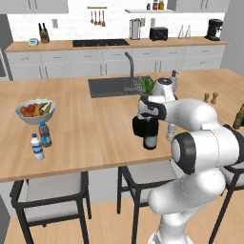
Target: Move the plastic bottles in the middle to the plastics group, and the glass bottles in the middle to the glass group.
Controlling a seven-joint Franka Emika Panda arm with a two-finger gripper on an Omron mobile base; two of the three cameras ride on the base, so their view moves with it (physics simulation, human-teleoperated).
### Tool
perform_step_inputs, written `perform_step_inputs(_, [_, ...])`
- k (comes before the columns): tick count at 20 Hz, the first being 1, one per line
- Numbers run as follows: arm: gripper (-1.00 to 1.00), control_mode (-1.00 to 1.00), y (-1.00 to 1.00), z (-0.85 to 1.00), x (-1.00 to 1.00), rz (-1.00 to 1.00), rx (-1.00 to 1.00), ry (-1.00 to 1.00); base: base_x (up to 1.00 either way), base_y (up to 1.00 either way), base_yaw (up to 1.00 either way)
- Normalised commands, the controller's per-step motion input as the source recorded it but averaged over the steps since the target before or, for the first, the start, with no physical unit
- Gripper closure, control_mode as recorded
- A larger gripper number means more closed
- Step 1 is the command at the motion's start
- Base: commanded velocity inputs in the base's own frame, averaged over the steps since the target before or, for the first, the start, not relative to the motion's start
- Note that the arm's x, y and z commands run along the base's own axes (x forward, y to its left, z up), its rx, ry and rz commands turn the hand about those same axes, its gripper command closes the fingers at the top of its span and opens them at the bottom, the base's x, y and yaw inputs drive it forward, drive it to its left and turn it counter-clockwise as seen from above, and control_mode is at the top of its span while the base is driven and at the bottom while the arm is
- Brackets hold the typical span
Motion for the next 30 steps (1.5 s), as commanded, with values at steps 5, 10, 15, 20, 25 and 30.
perform_step_inputs(5, [1.0, -1.0, 0.0, 0.22, -0.91, 0.01, 0.0, -0.1, 0.0, 0.0, 0.0])
perform_step_inputs(10, [1.0, -1.0, 0.0, 0.2, -1.0, 0.05, 0.0, -0.09, 0.0, 0.0, 0.0])
perform_step_inputs(15, [1.0, -1.0, -0.45, 0.03, -0.78, 0.0, 0.0, -0.16, 0.0, 0.0, 0.0])
perform_step_inputs(20, [1.0, -1.0, -0.75, 0.17, -0.49, -0.02, 0.0, -0.15, 0.0, 0.0, 0.0])
perform_step_inputs(25, [1.0, -1.0, -0.77, 0.38, -0.35, -0.05, 0.0, -0.02, 0.0, 0.0, 0.0])
perform_step_inputs(30, [1.0, -1.0, -0.71, 0.5, -0.13, -0.03, 0.0, 0.05, 0.0, 0.0, 0.0])
